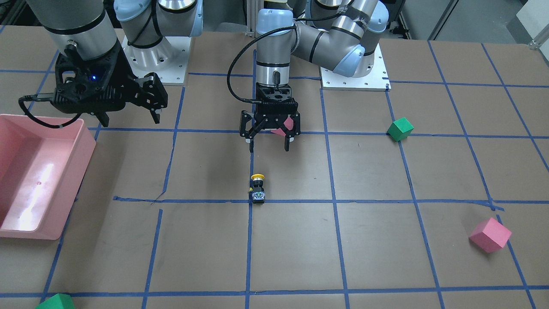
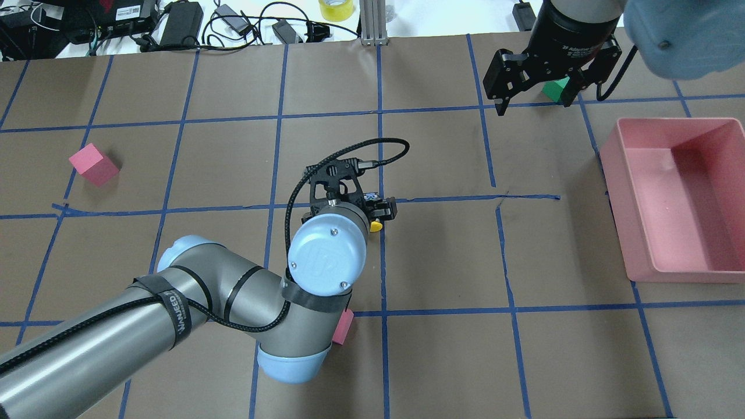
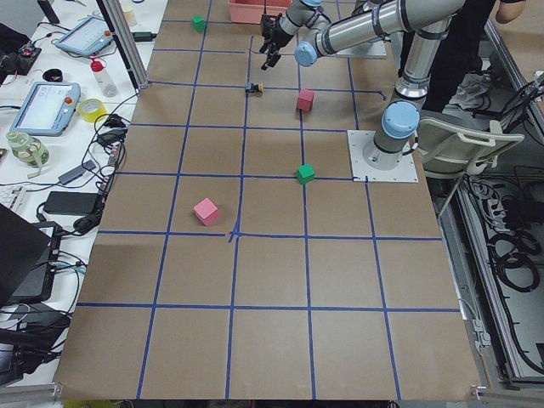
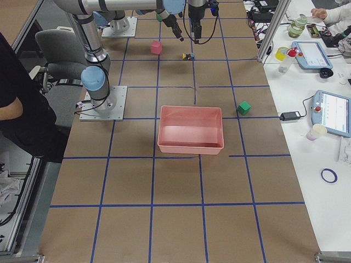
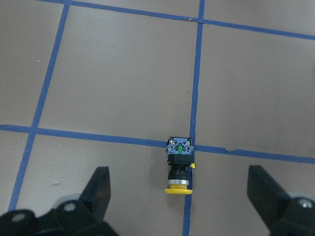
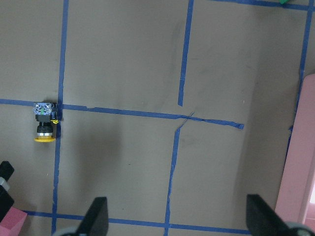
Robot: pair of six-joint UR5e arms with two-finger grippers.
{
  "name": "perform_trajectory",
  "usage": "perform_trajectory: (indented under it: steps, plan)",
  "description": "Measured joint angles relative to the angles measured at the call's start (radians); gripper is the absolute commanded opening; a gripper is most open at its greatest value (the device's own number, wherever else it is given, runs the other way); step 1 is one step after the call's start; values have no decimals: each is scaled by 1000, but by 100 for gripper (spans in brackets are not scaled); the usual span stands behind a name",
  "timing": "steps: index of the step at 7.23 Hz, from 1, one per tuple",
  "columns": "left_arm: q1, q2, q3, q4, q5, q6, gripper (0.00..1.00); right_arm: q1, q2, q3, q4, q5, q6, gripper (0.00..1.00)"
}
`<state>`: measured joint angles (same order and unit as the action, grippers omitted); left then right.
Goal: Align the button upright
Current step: 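Lower the left gripper over the lying switch and grasp it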
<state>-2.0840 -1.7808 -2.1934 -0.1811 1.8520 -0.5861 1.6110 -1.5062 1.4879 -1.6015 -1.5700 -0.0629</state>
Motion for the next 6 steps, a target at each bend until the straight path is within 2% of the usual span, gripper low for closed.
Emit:
perform_trajectory:
  steps: [2,6]
  plan:
    - [-17,-110,-17,152,37,-30,94,1,-1,0,0,-1,0,100]
    - [-38,-285,-15,322,66,1,88,1,-2,0,1,-2,0,100]
